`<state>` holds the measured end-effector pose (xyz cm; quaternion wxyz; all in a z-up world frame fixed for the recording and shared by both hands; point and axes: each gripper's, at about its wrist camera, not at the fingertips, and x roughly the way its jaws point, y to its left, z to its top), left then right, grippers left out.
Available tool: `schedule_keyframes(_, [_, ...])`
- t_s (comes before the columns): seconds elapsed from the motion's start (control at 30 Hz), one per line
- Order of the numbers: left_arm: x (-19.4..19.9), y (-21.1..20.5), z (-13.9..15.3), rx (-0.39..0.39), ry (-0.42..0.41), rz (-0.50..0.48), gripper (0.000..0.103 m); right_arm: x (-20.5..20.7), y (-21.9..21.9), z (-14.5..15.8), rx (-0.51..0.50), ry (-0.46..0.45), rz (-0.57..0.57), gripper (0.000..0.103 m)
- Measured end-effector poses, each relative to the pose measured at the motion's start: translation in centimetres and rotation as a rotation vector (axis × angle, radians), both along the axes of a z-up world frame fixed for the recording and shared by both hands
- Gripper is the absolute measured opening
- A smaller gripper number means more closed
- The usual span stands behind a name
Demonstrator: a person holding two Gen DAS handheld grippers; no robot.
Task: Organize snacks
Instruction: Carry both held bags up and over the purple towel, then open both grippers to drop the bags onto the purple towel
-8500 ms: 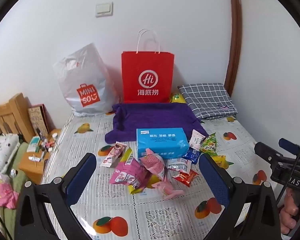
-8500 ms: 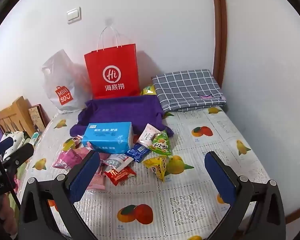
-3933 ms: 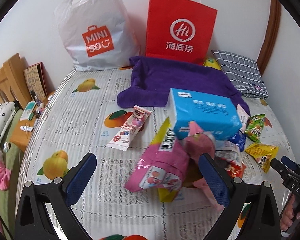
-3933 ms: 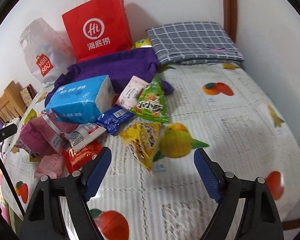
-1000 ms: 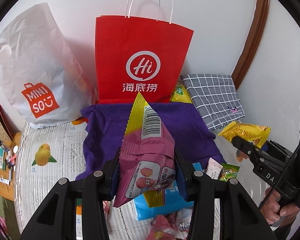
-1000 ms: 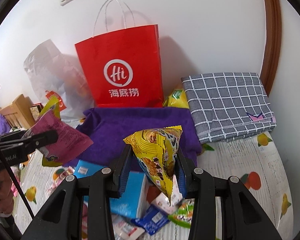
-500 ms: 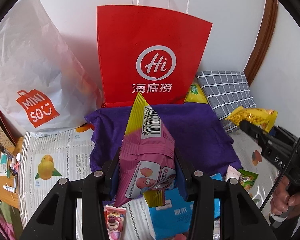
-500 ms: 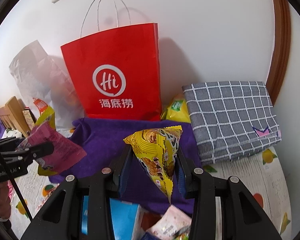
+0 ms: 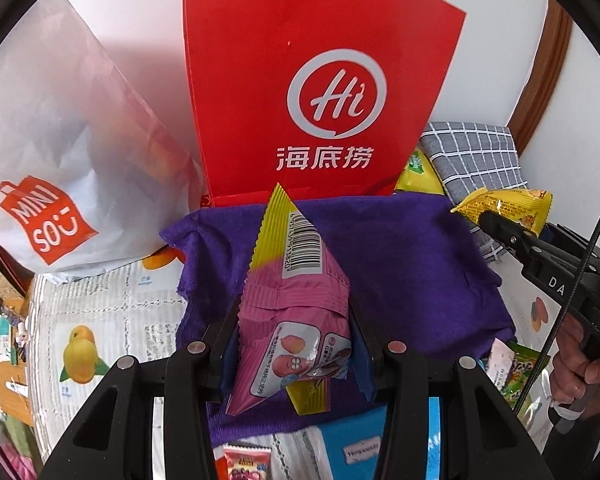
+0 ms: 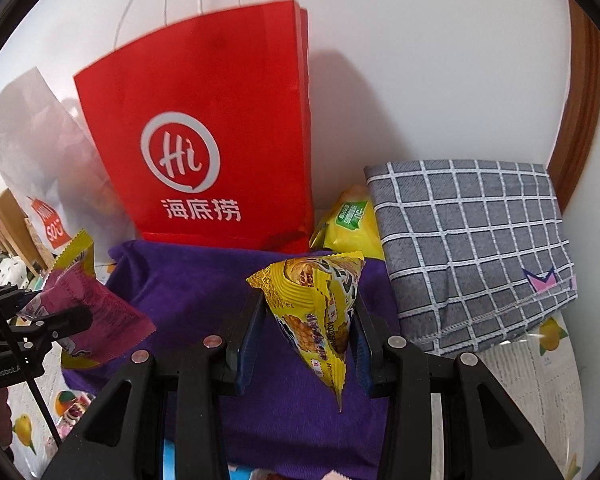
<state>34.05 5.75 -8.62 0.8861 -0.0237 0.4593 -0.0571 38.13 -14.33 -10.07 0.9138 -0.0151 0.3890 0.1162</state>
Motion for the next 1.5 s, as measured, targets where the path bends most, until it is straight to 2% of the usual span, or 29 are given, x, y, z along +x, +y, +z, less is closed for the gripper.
schedule_keyframes(0.4, [3.6,0.1,-2.8,-0.055,0.060,-0.023,0.043,2.4,0.6,-3.7,-0.014,0.094,0.025,0.040])
schedule_keyframes(0.67, [4.2,0.8,-4.8,-0.091,0.100,-0.015,0.044,3.1,0.9,-5.0,-0.025,0.146,0.027,0.040])
schedule_keyframes(0.8, [4.3,0.8,-5.0,-0.104,0.103,-0.015,0.044,3.6,1.1,-5.8,-0.012,0.179,0.044,0.041])
schedule_keyframes(1.0, [4.2,0.8,-5.1,-0.116,0.105,-0.014,0.046,3.9,1.4,-6.2,-0.027,0.179,0.041,0.042])
schedule_keyframes(1.07, [4.1,0.8,-5.0,-0.127,0.104,-0.018,0.046,3.9,1.5,-6.1,-0.029,0.180,0.042,0.044])
schedule_keyframes(1.13, [3.8,0.6,-4.7,-0.131,0.100,-0.022,0.048,3.7,1.6,-5.7,-0.033,0.173,0.047,0.059])
schedule_keyframes(1.17, [3.7,0.5,-4.5,-0.129,0.098,-0.027,0.051,3.4,1.6,-5.4,-0.038,0.162,0.045,0.061])
schedule_keyframes(1.23, [3.3,0.1,-4.0,-0.115,0.088,-0.035,0.064,2.7,1.0,-4.4,-0.032,0.141,0.036,0.073])
schedule_keyframes(1.33, [2.7,-0.1,-3.1,-0.095,0.064,-0.034,0.069,1.6,0.3,-3.0,-0.014,0.113,0.013,0.080])
schedule_keyframes(1.5, [1.0,-0.5,-1.4,-0.083,0.035,-0.029,0.071,0.1,-0.8,-1.1,-0.032,0.105,-0.022,0.084])
